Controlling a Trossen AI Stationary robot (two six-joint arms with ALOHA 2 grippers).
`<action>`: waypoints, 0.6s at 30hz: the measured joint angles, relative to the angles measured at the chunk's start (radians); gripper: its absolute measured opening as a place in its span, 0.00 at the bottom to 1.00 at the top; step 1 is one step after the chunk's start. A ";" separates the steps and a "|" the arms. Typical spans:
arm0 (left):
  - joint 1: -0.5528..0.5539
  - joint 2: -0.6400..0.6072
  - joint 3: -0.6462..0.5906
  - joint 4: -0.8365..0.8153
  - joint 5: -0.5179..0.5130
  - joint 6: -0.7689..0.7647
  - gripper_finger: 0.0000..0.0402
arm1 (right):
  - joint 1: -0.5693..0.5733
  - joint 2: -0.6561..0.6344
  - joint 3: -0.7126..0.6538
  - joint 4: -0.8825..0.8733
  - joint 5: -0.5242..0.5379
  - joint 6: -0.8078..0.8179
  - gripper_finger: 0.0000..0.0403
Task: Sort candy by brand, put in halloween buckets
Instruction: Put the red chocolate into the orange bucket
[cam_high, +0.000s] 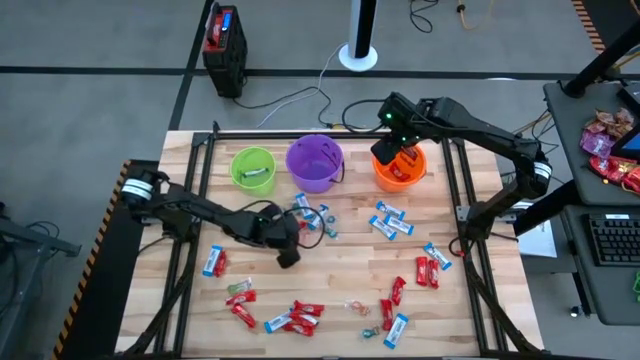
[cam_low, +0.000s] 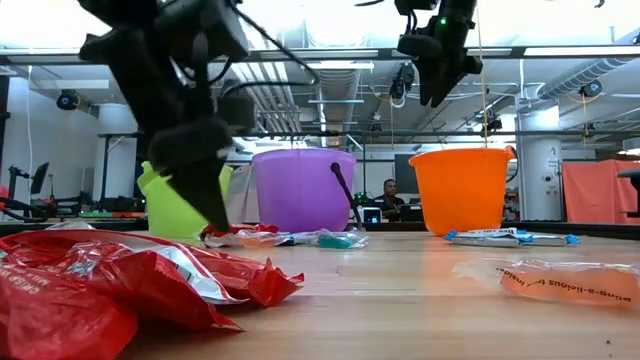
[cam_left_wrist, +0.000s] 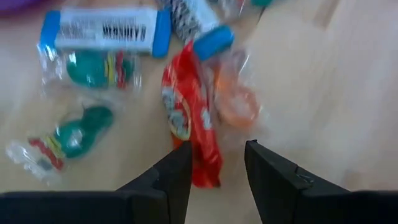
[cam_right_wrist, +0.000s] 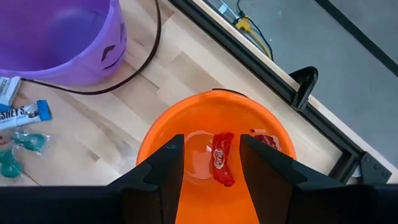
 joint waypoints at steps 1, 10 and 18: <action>0.000 0.005 -0.007 -0.001 -0.007 -0.004 0.33 | 0.000 0.000 0.000 0.000 -0.002 0.008 0.37; 0.001 0.006 -0.035 0.022 -0.085 -0.005 0.30 | 0.013 0.007 0.000 -0.003 -0.071 0.071 0.37; 0.000 0.006 -0.107 0.122 -0.078 -0.033 0.23 | 0.040 0.014 0.000 -0.003 -0.071 0.103 0.37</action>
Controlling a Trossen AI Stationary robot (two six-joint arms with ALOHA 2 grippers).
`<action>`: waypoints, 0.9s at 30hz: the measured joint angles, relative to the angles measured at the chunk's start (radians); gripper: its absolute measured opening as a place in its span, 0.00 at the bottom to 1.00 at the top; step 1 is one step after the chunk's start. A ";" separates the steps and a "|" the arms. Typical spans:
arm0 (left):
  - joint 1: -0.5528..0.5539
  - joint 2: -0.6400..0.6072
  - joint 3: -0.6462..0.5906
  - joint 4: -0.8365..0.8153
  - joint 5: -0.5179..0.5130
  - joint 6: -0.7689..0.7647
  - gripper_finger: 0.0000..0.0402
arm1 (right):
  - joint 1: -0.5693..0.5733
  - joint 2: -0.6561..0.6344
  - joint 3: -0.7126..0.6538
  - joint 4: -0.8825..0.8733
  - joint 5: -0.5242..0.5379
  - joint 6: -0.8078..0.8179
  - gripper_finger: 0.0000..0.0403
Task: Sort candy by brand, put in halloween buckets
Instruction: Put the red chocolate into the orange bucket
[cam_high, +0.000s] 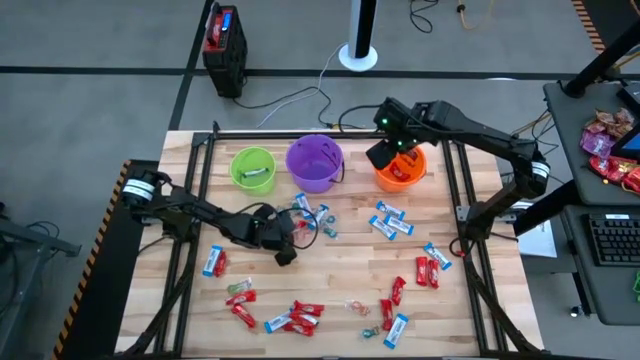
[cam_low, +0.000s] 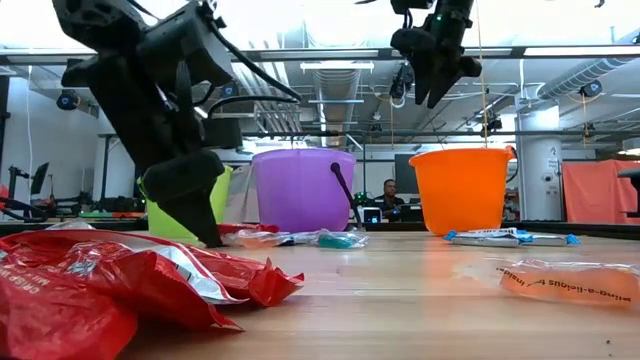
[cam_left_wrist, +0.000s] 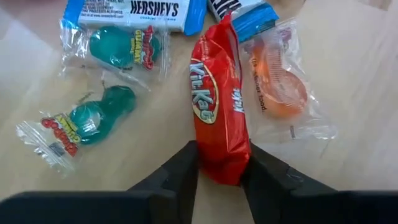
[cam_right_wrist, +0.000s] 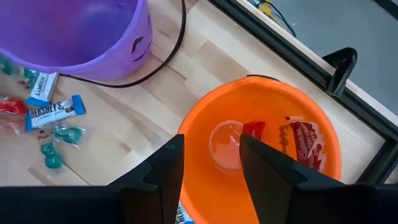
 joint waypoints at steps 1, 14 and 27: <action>0.000 -0.001 -0.003 0.004 0.000 0.000 0.19 | 0.001 0.000 0.000 0.000 0.000 0.003 0.37; -0.007 -0.107 0.007 -0.046 0.106 0.070 0.01 | 0.013 0.000 0.000 0.004 0.001 0.016 0.37; 0.022 -0.539 0.117 -0.134 0.118 0.237 0.00 | 0.270 0.025 -0.001 0.419 -0.311 -0.419 0.37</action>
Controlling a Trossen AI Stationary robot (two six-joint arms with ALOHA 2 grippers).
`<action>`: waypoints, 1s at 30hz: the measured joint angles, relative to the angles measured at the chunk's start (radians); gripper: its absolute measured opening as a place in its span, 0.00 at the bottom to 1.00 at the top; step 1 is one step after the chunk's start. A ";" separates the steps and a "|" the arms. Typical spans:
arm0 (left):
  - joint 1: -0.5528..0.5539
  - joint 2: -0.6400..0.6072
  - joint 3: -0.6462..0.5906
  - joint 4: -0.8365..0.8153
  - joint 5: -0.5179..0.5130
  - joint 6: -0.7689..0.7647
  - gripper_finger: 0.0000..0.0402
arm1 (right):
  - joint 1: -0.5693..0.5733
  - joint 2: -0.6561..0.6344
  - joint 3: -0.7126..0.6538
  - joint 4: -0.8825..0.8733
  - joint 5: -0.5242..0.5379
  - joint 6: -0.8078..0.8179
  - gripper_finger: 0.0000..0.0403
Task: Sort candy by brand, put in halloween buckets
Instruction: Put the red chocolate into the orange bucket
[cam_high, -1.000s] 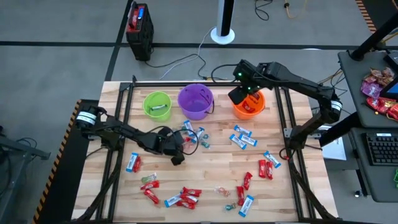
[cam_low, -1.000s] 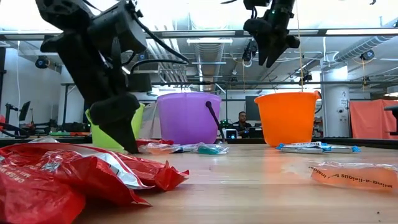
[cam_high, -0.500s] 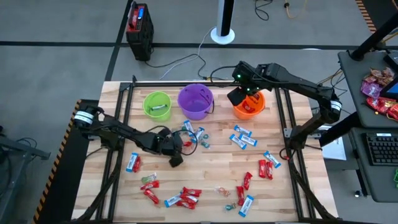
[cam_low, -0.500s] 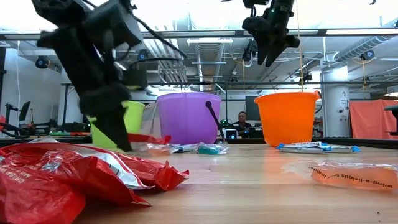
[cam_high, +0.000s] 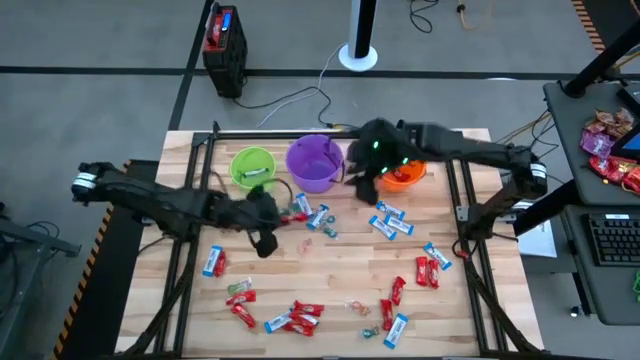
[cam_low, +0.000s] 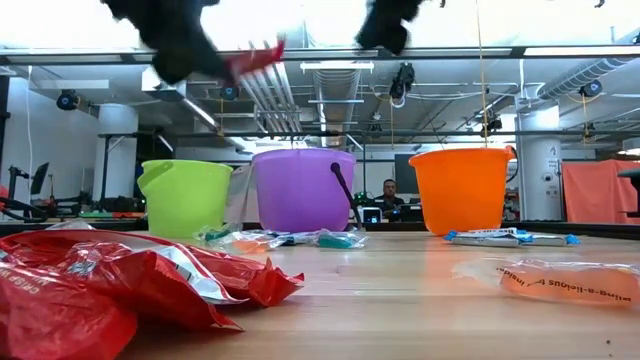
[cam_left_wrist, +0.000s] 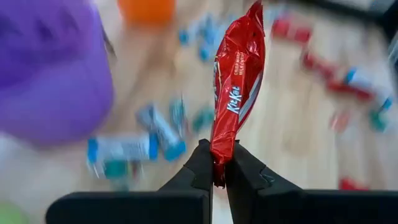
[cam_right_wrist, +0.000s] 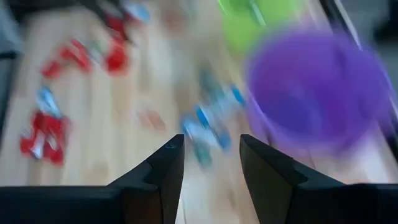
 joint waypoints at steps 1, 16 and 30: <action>0.001 -0.016 0.022 0.001 -0.027 0.022 0.00 | 0.026 0.012 0.000 0.054 -0.001 -0.011 0.37; 0.001 0.059 0.238 -0.151 -0.205 0.130 0.00 | 0.109 0.123 0.000 0.422 -0.002 0.066 0.36; 0.001 0.062 0.238 -0.142 -0.206 0.121 0.05 | 0.108 0.119 0.000 0.414 -0.003 0.043 0.04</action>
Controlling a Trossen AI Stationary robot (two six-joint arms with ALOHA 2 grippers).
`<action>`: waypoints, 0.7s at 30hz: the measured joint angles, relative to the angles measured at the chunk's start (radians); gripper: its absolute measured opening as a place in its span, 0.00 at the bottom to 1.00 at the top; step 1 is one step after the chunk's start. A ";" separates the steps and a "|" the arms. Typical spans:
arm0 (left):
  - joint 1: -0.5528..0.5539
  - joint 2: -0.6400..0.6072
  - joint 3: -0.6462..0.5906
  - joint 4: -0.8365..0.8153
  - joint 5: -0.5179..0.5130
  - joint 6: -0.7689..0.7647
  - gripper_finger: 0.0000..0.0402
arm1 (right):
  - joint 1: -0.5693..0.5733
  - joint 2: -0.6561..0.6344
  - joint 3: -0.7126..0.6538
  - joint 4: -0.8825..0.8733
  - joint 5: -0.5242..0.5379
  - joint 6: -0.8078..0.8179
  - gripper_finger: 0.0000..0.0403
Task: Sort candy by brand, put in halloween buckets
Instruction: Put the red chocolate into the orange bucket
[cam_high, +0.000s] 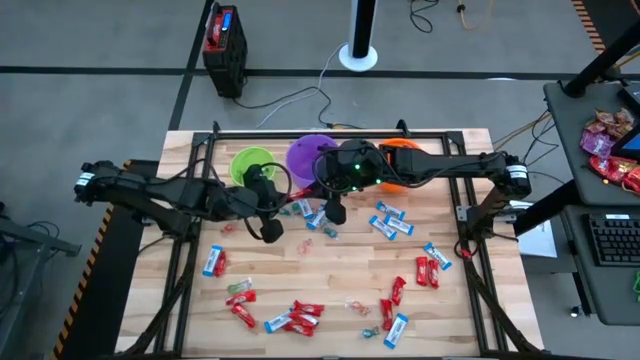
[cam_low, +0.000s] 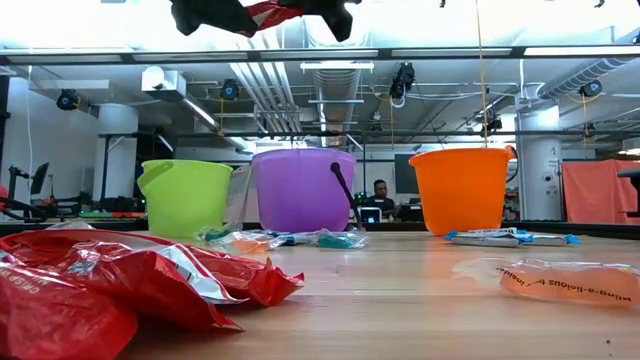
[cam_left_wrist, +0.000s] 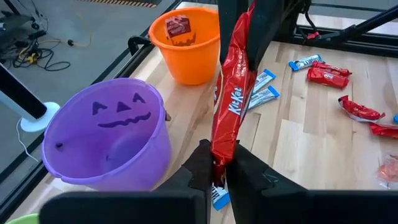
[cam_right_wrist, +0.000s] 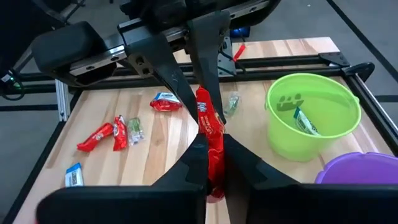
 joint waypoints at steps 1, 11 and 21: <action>0.000 0.000 0.000 -0.002 -0.002 -0.008 0.07 | -0.003 0.000 0.000 -0.001 0.000 0.004 0.04; 0.000 -0.001 -0.001 -0.115 -0.040 -0.037 0.38 | -0.115 -0.016 0.051 -0.425 0.117 0.056 0.04; 0.000 0.000 -0.002 -0.159 -0.038 -0.103 0.45 | -0.390 -0.011 0.042 -1.092 0.339 0.441 0.04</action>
